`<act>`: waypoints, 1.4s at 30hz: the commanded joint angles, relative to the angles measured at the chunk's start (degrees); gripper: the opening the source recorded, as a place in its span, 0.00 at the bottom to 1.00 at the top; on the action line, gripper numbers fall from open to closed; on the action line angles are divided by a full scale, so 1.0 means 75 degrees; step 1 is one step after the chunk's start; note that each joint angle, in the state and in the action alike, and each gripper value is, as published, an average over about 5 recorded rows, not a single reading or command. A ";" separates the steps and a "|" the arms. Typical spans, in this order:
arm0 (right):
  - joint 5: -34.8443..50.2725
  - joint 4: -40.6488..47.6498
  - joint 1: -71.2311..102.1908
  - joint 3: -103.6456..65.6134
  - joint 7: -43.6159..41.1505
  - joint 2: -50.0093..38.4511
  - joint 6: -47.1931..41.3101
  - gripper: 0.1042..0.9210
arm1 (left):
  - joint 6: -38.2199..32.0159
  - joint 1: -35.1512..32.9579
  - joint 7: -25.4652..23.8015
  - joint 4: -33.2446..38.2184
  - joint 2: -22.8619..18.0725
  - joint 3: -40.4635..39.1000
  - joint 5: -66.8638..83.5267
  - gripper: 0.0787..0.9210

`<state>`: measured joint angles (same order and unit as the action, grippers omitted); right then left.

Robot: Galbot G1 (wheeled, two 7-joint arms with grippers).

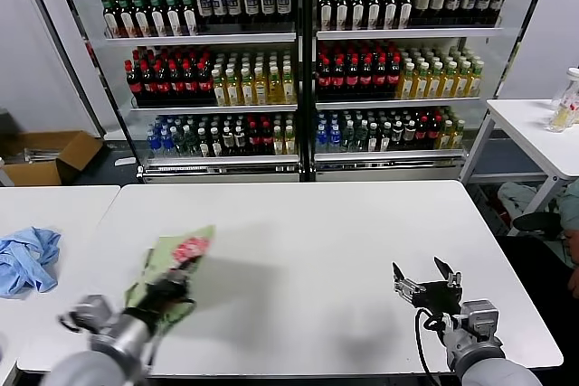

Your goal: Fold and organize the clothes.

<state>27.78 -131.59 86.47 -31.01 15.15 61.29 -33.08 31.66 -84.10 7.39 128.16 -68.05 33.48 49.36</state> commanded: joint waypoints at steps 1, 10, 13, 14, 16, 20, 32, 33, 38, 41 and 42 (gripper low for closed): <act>-0.0013 -0.0003 0.0080 -0.0014 0.0001 -0.0001 0.0002 0.88 | -0.0569 0.0767 -0.0136 -0.0537 -0.2057 -0.2804 -0.2760 0.04; -0.0010 -0.0022 0.0054 -0.0049 -0.0003 -0.0042 0.0000 0.88 | -0.1032 0.1597 0.0460 -0.1829 -0.2826 -0.3067 -0.3534 0.04; -0.0005 -0.0026 0.0028 -0.0072 -0.0012 -0.0058 0.0001 0.88 | -0.1112 0.1867 0.0545 -0.2051 -0.2902 -0.3074 -0.3485 0.04; -0.0002 -0.0025 0.0007 -0.0076 -0.0016 -0.0063 0.0001 0.88 | -0.1151 0.1922 0.0522 -0.2081 -0.2891 -0.3086 -0.3457 0.04; 0.0009 -0.0020 -0.0057 -0.0080 -0.0024 -0.0076 0.0001 0.88 | -0.1210 0.1925 0.0398 -0.2039 -0.2808 -0.3133 -0.3411 0.06; 0.0066 0.0059 -0.0308 -0.0045 -0.0042 -0.0104 0.0001 0.88 | -0.1313 0.1532 -0.0014 -0.1482 -0.2369 -0.3184 -0.3503 0.18; 0.0635 0.1407 -0.2680 0.3185 0.0249 0.0575 -0.0015 0.88 | -0.2388 0.0095 -0.1033 -0.0060 -0.0487 -0.0433 -0.4949 0.59; 0.0699 0.1603 -0.2896 0.3529 0.0307 0.0682 -0.0017 0.88 | -0.2445 -0.0009 -0.1048 -0.0080 -0.0415 -0.0248 -0.4996 0.62; 0.0875 0.2894 -0.3948 0.4811 0.0614 0.1169 -0.0025 0.88 | -0.2561 -0.0459 -0.1042 -0.0117 -0.0310 0.0362 -0.5037 0.79; 0.1007 0.3426 -0.4180 0.4994 0.0696 0.1286 -0.0029 0.88 | -0.2578 -0.0590 -0.1034 -0.0138 -0.0373 0.0483 -0.5056 0.86; 0.1045 0.3559 -0.4216 0.5011 0.0717 0.1307 -0.0030 0.88 | -0.2579 -0.0613 -0.1030 -0.0152 -0.0402 0.0495 -0.5073 0.87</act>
<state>32.77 -118.92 67.16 -8.73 17.99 66.63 -33.26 15.79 -82.82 1.71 125.07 -74.70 27.05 15.40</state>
